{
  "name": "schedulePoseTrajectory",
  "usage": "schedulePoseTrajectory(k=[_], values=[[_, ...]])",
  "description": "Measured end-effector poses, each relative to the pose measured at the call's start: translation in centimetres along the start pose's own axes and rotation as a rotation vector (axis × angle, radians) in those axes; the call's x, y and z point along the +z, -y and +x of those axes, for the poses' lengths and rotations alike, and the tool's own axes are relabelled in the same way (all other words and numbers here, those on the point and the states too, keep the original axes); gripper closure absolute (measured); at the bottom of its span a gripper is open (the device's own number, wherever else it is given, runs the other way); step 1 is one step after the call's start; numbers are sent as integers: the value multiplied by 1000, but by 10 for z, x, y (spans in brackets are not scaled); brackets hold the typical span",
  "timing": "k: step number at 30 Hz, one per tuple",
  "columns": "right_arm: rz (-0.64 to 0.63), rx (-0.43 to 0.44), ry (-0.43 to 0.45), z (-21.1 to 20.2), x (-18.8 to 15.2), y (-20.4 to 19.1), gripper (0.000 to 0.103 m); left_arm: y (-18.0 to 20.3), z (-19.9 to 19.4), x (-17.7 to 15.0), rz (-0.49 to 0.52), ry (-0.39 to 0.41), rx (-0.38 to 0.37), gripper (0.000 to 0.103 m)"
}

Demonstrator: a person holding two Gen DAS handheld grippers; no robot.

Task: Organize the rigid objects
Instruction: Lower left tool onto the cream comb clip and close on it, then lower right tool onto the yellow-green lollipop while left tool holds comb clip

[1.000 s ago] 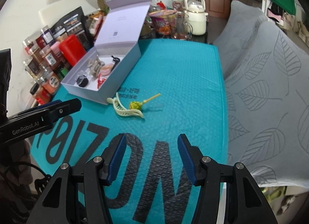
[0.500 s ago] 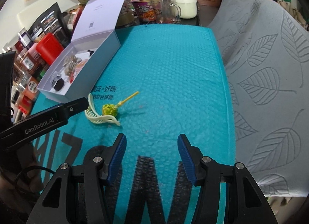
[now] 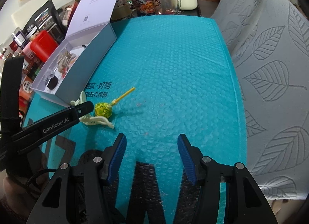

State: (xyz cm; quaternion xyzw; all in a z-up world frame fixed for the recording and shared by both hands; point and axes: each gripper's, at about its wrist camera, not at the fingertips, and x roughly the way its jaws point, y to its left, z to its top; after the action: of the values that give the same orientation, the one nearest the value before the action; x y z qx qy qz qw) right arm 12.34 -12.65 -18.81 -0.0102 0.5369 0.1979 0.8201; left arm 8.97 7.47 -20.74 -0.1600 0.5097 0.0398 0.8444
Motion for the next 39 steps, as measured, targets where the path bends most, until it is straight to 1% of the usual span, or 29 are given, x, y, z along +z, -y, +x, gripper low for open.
schedulePoseTrajectory(k=[1, 3, 5, 8, 10, 13, 16, 19, 25, 29, 32, 34, 35, 36, 37, 38, 39], values=[[-2, 1, 2, 0, 1, -1, 48, 1, -1, 0, 9, 1, -1, 74], [-4, 1, 2, 2, 2, -2, 48, 1, -4, 0, 25, 0, -2, 83], [-6, 4, 3, 3, 4, -4, 48, -3, -7, -1, 28, -5, -7, 83], [-12, 13, 3, 6, 7, -7, 48, -12, -13, -5, 41, -16, 6, 84], [-21, 18, 4, 10, 9, -11, 48, -17, -16, -8, 49, -29, -8, 84], [-30, 29, 0, 15, 12, -17, 48, -18, -24, -13, 68, -33, -3, 84], [-43, 40, -2, 19, 14, -22, 48, -21, -33, -16, 84, -23, 21, 84], [-53, 52, -6, 23, 17, -27, 45, -28, -38, -17, 85, -22, 45, 84], [-61, 79, -16, 32, 22, -35, 42, -47, -46, -16, 86, -15, 118, 84], [-70, 94, -17, 37, 25, -42, 35, -55, -48, -14, 80, -8, 149, 84], [-84, 96, -18, 42, 28, -48, 34, -61, -47, -12, 67, -10, 155, 84], [-104, 65, -7, 43, 30, -51, 26, -63, -46, -12, 65, -11, 159, 84], [-123, 25, 5, 43, 31, -53, 13, -65, -45, -13, 66, -12, 160, 84], [-132, 1, 15, 43, 31, -53, 7, -67, -44, -13, 65, -14, 158, 84], [-150, -32, 50, 39, 31, -54, 7, -68, -43, -12, 62, -17, 155, 84], [-160, -40, 74, 36, 31, -54, 7, -69, -41, -12, 56, -21, 150, 84], [-172, -44, 99, 32, 31, -55, 3, -69, -40, -11, 53, -24, 147, 84]])
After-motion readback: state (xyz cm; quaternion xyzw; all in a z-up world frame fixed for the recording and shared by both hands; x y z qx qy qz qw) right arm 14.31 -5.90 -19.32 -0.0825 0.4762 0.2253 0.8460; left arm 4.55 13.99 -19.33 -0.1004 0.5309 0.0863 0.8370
